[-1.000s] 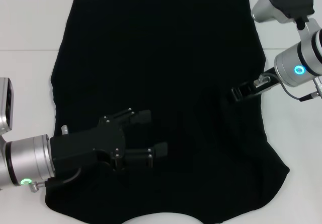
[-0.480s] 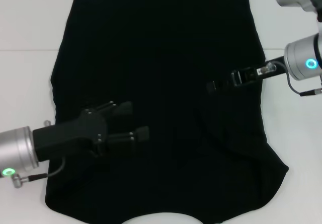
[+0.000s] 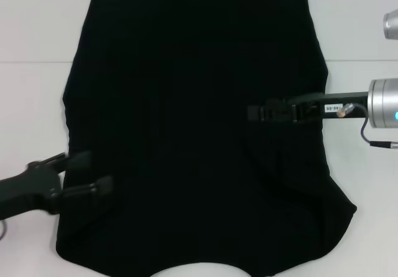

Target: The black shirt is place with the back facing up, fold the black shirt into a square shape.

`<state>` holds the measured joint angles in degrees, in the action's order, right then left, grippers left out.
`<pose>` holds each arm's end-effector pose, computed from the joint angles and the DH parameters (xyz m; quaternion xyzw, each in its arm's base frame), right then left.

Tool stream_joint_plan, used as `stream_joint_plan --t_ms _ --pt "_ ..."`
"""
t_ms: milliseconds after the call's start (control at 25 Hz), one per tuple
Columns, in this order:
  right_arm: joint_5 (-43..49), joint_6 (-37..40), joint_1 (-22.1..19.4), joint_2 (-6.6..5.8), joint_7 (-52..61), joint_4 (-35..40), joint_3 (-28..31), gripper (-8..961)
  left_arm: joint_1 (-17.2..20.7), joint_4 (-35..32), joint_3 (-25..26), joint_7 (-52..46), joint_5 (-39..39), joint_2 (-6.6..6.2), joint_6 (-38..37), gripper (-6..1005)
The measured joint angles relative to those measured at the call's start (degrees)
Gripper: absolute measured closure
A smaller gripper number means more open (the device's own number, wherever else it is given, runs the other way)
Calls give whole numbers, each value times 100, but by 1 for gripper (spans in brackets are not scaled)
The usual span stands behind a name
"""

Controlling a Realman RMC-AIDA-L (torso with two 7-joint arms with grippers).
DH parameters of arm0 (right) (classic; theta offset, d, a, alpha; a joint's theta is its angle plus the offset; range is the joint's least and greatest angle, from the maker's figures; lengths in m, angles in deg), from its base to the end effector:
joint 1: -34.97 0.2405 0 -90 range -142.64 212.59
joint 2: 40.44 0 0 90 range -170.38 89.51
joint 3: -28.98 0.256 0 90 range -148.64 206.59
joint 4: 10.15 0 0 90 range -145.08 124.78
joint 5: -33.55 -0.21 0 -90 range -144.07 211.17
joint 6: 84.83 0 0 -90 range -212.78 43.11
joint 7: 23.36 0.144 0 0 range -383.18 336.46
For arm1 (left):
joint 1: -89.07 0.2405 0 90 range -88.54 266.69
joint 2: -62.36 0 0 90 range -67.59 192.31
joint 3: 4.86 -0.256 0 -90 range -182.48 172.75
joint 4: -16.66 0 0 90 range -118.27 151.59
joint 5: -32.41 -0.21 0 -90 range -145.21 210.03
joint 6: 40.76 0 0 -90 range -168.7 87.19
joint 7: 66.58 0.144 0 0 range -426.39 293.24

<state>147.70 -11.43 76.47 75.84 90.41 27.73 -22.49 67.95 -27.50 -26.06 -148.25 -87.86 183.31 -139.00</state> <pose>0.2095 0.4046 -0.0030 -0.8933 0.3864 0.1876 0.1323 -0.3163 0.2764 0.0393 -0.8848 -0.3093 -0.2867 0.1983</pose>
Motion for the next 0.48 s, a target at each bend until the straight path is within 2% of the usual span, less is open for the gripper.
stream_joint_plan --t_ms 120,240,360,480 --pt "-58 -105 57 21 -135 -206 78 184 231 -276 90 4 -163 18 96 86" --pt "-77 -131 120 68 -142 -231 100 197 293 -368 332 25 -593 20 151 91" --pt "-79 -146 145 83 -128 -233 101 285 306 -352 477 28 -929 9 263 95" --pt "-82 -169 172 102 -120 -235 102 285 334 -331 515 -17 -1164 26 456 100"
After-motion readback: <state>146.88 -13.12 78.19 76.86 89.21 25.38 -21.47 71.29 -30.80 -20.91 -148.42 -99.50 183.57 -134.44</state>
